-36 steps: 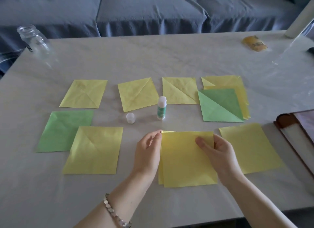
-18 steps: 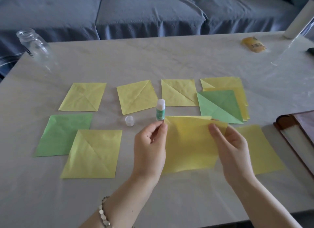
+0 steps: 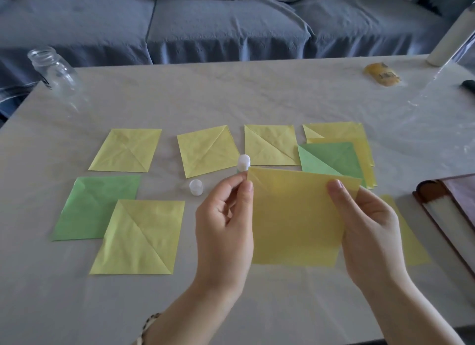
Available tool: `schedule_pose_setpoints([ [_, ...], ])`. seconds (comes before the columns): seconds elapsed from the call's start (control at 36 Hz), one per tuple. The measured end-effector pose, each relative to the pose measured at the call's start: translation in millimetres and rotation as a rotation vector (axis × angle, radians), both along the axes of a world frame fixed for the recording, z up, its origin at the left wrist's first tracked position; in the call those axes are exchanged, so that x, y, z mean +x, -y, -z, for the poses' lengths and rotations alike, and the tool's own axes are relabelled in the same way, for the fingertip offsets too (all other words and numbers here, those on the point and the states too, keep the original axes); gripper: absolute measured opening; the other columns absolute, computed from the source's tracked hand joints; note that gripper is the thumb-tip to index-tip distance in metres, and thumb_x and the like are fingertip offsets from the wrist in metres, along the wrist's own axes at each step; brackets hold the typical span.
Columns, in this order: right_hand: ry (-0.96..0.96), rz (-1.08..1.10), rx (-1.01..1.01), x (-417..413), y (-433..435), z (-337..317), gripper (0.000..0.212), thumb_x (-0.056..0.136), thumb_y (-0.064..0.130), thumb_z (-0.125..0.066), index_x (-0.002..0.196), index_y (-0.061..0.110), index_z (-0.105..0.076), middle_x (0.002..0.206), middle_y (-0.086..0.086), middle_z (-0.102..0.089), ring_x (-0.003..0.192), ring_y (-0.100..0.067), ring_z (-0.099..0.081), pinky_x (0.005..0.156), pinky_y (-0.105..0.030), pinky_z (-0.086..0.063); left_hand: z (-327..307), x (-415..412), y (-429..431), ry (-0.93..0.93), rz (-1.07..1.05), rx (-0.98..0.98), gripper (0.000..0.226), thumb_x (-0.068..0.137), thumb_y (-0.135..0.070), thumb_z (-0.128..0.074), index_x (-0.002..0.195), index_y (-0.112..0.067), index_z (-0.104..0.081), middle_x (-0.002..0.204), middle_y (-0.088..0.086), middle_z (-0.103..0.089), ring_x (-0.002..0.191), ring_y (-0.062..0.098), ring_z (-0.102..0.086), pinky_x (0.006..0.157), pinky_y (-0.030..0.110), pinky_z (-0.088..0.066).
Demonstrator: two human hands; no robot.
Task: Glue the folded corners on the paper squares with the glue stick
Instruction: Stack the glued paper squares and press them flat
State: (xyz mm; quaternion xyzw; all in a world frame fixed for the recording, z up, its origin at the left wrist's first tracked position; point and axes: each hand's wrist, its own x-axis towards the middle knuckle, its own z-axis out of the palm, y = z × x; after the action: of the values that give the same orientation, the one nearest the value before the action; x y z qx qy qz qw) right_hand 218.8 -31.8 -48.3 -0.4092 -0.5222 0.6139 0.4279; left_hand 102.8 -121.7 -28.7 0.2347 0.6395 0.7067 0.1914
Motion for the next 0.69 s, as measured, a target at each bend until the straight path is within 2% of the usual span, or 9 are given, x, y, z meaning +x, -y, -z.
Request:
schedule_pose_setpoints([
  [0.08,0.001,0.016,-0.011,-1.1,0.9,-1.9,0.093,0.045,0.069,-0.076,0.071,-0.013,-0.041,0.073,-0.009,-0.041,0.067,-0.023,-0.033,0.06,-0.035,-0.026,0.4,0.4,1.1,0.003,0.006,0.018,0.02,0.091,-0.01,-0.055,0.092,-0.028,-0.064,0.061,-0.017,-0.06,0.052,-0.004,-0.049,0.052,0.006,-0.038],
  [0.19,0.003,0.023,-0.03,-2.3,3.2,-4.6,0.097,0.044,0.068,-0.077,0.073,-0.016,-0.039,0.072,-0.01,-0.04,0.067,-0.024,-0.032,0.061,-0.037,-0.024,0.2,0.6,1.4,-0.039,0.029,0.063,0.029,0.09,-0.004,-0.056,0.106,-0.028,-0.064,0.054,-0.01,-0.047,0.046,0.003,-0.036,0.046,0.008,-0.031],
  [0.31,-0.014,0.008,-0.05,-2.9,5.8,-6.8,0.096,0.047,0.066,-0.078,0.076,-0.019,-0.042,0.078,-0.011,-0.043,0.071,-0.024,-0.034,0.064,-0.039,-0.025,2.0,-0.5,1.0,-0.113,0.053,0.071,0.03,0.089,-0.002,-0.058,0.107,-0.026,-0.063,0.057,-0.009,-0.051,0.047,0.002,-0.041,0.048,0.008,-0.033],
  [0.42,-0.003,0.016,-0.056,-3.3,8.1,-8.0,0.098,0.046,0.066,-0.078,0.077,-0.019,-0.042,0.075,-0.011,-0.042,0.071,-0.023,-0.035,0.063,-0.039,-0.025,1.5,-1.8,1.0,-0.149,0.071,0.084,0.027,0.087,0.0,-0.059,0.097,-0.024,-0.065,0.062,-0.006,-0.05,0.05,0.001,-0.045,0.049,0.007,-0.035],
  [0.56,-0.005,0.023,-0.05,-4.9,11.9,-10.0,0.09,0.046,0.066,-0.077,0.072,-0.014,-0.045,0.069,-0.008,-0.044,0.064,-0.021,-0.034,0.054,-0.028,-0.03,3.6,-4.6,2.0,-0.183,0.071,0.068,0.027,0.087,0.0,-0.061,0.092,-0.027,-0.064,0.061,-0.008,-0.053,0.051,0.0,-0.046,0.051,0.007,-0.037],
  [0.61,-0.018,0.027,-0.039,-4.6,12.8,-8.6,0.094,0.047,0.066,-0.077,0.075,-0.017,-0.042,0.071,-0.009,-0.043,0.066,-0.021,-0.034,0.058,-0.032,-0.028,4.3,-5.1,3.0,-0.195,0.064,0.058,0.027,0.086,-0.001,-0.061,0.092,-0.028,-0.063,0.065,-0.007,-0.057,0.052,0.0,-0.049,0.053,0.006,-0.038],
  [0.67,-0.027,0.028,-0.022,-4.1,13.3,-7.7,0.086,0.053,0.061,-0.077,0.075,-0.015,-0.044,0.07,-0.009,-0.043,0.065,-0.021,-0.035,0.059,-0.032,-0.028,5.5,-5.6,3.7,-0.205,0.059,0.047,0.026,0.086,-0.002,-0.062,0.091,-0.028,-0.063,0.066,-0.006,-0.059,0.053,0.0,-0.05,0.053,0.006,-0.038],
  [0.69,-0.028,0.026,-0.015,-4.0,13.3,-7.4,0.074,0.059,0.056,-0.076,0.073,-0.012,-0.048,0.069,-0.009,-0.046,0.064,-0.02,-0.037,0.058,-0.03,-0.031,6.2,-5.9,4.0,-0.209,0.058,0.042,0.026,0.086,-0.002,-0.062,0.091,-0.028,-0.063,0.065,-0.006,-0.058,0.052,0.0,-0.05,0.053,0.006,-0.038],
])
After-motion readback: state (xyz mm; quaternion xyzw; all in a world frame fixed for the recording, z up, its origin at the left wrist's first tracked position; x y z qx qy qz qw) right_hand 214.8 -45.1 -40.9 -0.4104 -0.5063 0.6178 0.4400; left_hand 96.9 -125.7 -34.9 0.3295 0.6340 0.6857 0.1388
